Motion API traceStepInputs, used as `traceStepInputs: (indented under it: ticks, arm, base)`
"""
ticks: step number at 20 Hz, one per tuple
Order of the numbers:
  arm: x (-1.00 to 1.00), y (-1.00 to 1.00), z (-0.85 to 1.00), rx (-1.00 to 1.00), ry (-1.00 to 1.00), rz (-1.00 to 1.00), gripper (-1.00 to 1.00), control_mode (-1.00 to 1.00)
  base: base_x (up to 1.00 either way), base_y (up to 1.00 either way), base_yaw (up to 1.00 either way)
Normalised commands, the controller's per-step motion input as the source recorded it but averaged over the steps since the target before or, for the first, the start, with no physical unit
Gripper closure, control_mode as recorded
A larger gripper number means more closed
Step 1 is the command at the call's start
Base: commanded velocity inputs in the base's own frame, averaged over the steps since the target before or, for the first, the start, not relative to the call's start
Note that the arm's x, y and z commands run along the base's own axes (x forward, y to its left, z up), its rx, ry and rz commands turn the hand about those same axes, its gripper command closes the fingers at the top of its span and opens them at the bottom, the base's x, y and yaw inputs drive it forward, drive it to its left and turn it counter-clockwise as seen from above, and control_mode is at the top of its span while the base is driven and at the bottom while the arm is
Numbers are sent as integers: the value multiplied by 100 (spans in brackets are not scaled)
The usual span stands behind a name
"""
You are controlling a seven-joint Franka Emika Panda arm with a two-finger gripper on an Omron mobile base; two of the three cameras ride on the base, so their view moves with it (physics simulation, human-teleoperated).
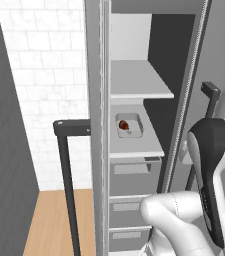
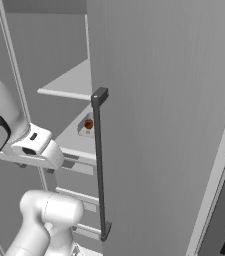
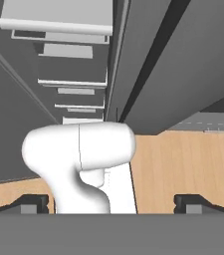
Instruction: Take the meat container that has the chicken drumstick and place it on the second highest rack of the freezer. Then take the vegetable container that has the sweet potato and lemon and place it on the highest rack of the freezer.
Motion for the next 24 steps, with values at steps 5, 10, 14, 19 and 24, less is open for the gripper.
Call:
traceStepInputs:
  ticks: [5,10,14,19,24]
  arm:
    - [0,0,0,0,0,0,-100,100]
    - [0,0,0,0,0,0,-100,100]
    - [0,0,0,0,0,0,-100,100]
    - [0,0,0,0,0,0,-100,100]
    - [0,0,0,0,0,0,-100,100]
  base:
    - [-55,-31,-1]
    - [-60,-99,-16]
    - [0,-100,-26]
    - [0,-100,-26]
    - [0,-100,-18]
